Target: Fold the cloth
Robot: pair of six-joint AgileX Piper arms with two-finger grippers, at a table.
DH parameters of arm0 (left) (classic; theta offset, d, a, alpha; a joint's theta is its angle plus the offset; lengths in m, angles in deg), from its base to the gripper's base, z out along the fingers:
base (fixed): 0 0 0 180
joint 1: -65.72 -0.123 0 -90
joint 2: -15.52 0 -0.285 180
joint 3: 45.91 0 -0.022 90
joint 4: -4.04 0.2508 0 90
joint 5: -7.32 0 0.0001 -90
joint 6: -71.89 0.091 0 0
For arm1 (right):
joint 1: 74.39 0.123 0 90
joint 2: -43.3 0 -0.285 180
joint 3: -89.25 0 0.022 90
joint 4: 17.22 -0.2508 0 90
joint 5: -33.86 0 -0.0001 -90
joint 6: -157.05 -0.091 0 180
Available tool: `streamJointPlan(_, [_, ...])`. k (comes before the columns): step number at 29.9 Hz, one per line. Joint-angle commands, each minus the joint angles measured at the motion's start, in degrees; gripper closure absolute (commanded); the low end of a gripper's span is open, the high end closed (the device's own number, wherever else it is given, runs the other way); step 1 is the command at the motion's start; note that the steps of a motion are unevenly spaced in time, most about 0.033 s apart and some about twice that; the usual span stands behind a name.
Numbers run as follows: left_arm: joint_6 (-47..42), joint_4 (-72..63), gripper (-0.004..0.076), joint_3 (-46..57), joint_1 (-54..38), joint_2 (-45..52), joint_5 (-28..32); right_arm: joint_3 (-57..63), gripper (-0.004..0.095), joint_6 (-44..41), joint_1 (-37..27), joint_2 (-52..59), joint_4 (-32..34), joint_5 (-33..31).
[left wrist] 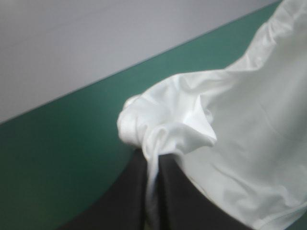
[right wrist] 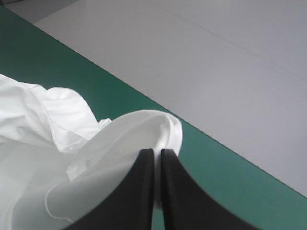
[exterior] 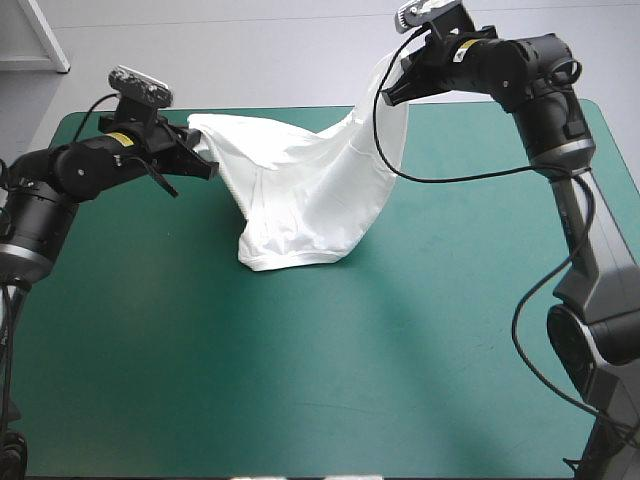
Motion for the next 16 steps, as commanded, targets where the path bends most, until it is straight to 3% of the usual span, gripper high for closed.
streamJointPlan(1, [-0.38, -0.13, 0.0705, -7.98, 0.2, 4.28, 3.04, -1.75, 0.0912, 1.05, -0.16, 7.62, -0.33, 3.67])
streamJointPlan(16, [-0.38, 10.13, 0.0705, -36.98, 0.2, 11.72, -7.35, -1.75, 0.0912, 4.49, -0.16, 30.76, -0.43, 5.36])
